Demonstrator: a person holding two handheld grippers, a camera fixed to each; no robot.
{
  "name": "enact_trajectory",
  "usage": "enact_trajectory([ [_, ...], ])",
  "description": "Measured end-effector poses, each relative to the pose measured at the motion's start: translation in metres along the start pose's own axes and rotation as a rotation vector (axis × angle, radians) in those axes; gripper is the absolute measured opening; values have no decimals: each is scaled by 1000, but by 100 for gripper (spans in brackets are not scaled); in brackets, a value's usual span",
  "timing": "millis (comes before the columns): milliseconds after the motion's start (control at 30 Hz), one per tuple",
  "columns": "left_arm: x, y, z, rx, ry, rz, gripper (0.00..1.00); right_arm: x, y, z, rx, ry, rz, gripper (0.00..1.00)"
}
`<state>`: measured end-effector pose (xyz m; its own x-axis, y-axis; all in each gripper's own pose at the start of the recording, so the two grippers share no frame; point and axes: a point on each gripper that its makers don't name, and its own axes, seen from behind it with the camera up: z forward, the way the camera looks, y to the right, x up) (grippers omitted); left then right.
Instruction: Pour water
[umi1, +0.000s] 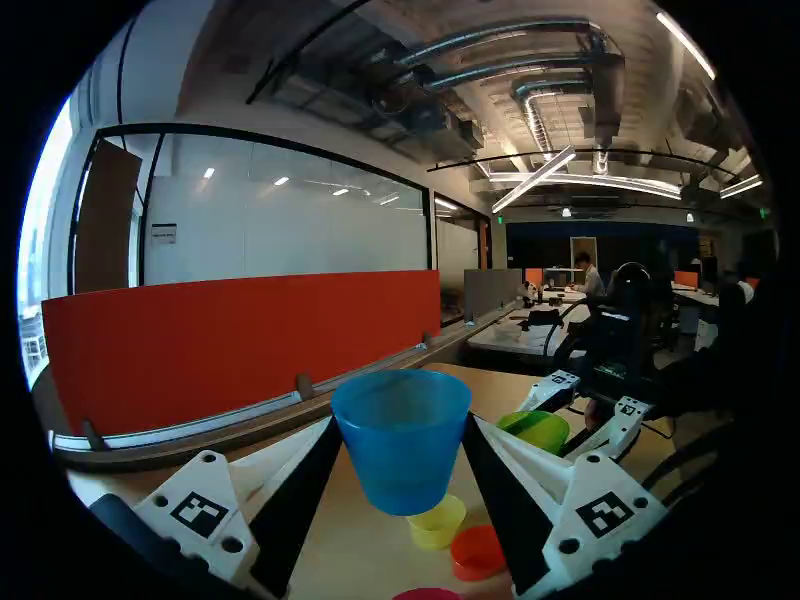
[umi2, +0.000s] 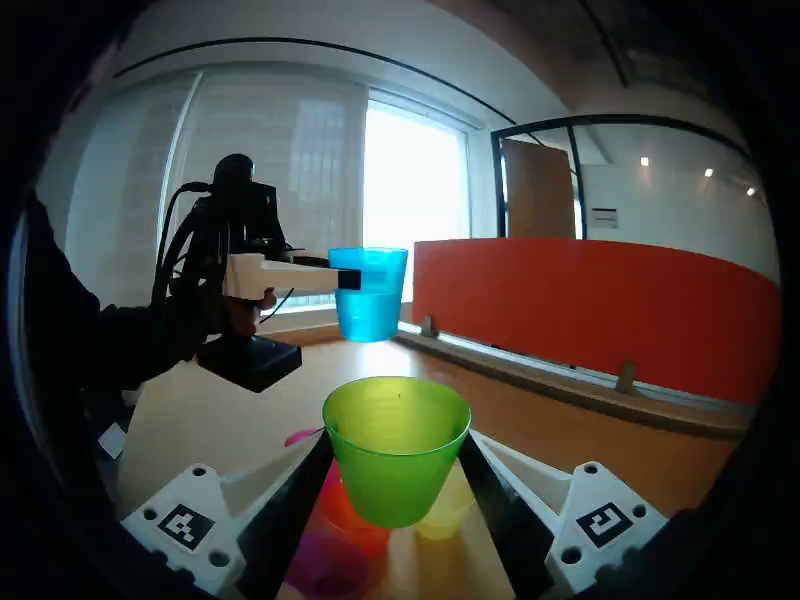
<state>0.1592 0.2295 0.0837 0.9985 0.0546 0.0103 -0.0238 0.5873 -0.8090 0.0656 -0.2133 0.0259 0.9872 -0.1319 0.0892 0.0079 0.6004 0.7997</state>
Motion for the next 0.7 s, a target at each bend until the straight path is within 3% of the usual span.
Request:
enact_trajectory([
  [400,2,1,-7,-2,2,15,84,0,0,3,1,5,-2,90],
  [700,3,2,-16,2,5,29,84,3,-13,8,28,0,-15,90],
])
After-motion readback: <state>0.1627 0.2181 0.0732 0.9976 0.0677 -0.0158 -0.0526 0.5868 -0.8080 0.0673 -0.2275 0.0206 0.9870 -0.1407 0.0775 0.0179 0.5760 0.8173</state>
